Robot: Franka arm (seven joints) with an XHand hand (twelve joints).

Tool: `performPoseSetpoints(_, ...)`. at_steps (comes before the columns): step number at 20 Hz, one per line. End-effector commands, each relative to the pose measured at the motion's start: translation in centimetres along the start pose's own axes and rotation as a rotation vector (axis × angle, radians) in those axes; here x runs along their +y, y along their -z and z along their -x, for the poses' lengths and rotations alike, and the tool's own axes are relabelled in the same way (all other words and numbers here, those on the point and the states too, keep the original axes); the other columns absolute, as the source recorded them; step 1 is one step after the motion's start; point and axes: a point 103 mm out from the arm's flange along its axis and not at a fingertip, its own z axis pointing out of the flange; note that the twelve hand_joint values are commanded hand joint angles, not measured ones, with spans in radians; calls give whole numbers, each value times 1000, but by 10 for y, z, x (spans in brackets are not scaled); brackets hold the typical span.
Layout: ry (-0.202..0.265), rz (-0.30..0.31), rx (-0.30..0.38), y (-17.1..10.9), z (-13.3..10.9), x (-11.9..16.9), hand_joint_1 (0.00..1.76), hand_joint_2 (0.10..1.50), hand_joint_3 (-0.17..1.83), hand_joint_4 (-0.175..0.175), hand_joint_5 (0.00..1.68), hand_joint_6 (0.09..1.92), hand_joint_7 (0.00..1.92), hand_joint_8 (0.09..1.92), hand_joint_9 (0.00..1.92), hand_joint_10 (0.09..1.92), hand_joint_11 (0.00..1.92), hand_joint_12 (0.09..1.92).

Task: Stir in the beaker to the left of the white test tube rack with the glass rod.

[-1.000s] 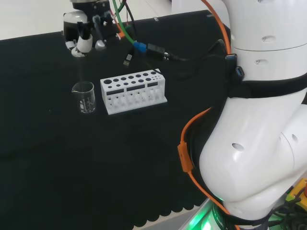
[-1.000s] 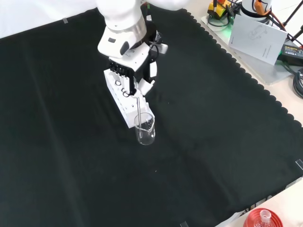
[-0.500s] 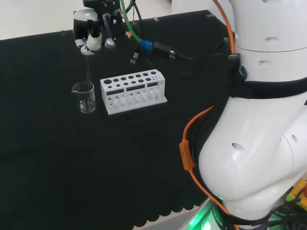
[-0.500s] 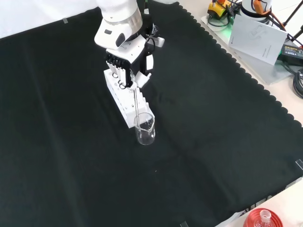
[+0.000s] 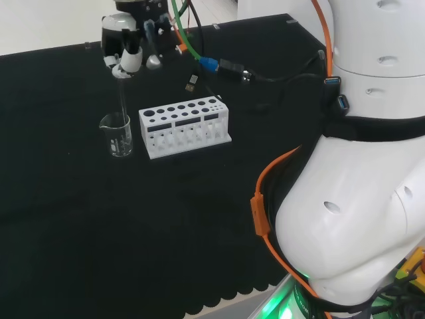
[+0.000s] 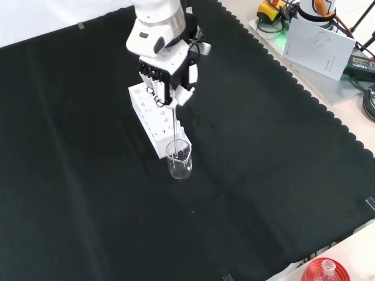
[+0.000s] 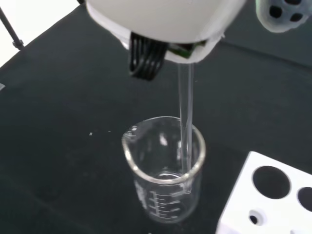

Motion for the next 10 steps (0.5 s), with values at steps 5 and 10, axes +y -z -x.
performPoseSetpoints(5, -2, -17, 0, -5, -21, 1, 1324, 572, 844, -175, 1120, 858, 1394, 713, 1752, 185, 1561, 563)
performPoseSetpoints(10, -6, -9, 8, -6, -11, -6, 1323, 573, 844, -175, 1120, 858, 1394, 712, 1752, 184, 1561, 563)
